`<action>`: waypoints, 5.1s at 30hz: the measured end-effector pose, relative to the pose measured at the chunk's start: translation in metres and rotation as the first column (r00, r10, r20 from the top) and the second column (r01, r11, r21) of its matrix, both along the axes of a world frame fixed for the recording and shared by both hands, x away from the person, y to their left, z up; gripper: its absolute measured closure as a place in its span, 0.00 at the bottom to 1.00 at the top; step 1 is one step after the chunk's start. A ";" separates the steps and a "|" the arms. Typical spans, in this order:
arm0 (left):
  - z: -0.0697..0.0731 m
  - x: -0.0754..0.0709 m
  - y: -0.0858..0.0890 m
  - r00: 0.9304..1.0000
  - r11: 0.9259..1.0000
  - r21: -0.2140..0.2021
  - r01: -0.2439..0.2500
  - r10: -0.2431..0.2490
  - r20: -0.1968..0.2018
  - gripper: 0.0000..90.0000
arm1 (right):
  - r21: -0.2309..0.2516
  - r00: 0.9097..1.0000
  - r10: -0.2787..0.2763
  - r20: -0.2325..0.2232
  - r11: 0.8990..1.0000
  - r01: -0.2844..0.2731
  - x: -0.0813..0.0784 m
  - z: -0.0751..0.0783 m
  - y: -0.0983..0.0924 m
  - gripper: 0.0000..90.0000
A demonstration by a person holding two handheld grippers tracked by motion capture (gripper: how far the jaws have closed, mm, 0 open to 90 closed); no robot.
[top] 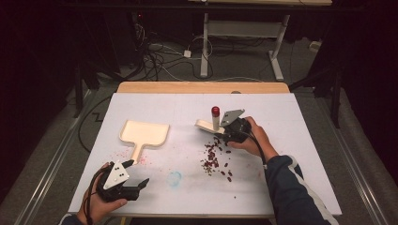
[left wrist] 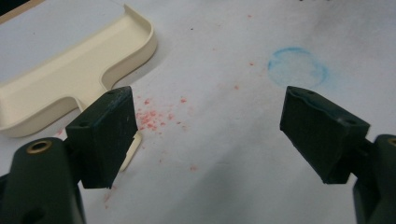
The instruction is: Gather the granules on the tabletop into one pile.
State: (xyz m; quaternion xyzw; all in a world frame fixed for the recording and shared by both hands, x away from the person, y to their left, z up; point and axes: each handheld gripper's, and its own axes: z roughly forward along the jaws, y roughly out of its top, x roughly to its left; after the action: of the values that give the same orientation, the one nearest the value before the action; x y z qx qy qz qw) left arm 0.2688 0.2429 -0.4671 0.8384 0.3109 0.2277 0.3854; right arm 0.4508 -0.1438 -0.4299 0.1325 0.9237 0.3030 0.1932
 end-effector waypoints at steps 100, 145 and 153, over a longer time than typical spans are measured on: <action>0.000 -0.006 -0.013 0.999 0.997 0.056 0.044 -0.043 -0.025 0.20 | 0.102 0.938 0.270 -0.216 0.962 -0.253 -0.081 0.020 -0.013 0.75; 0.005 -0.006 -0.013 0.998 0.996 0.058 0.062 -0.063 0.008 0.20 | 0.129 0.884 -0.468 0.001 0.876 0.464 -0.129 0.002 -0.014 0.75; 0.006 -0.007 -0.011 0.998 0.996 0.059 0.067 -0.068 0.014 0.20 | 0.167 0.890 -0.455 -0.004 0.878 0.450 -0.127 0.002 0.010 0.75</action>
State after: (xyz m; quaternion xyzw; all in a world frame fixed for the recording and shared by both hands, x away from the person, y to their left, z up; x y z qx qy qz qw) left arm 0.2621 0.2316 -0.4611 0.8574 0.2726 0.2303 0.3708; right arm 0.3234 -0.1334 -0.4276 0.3545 0.8357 0.3263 0.2636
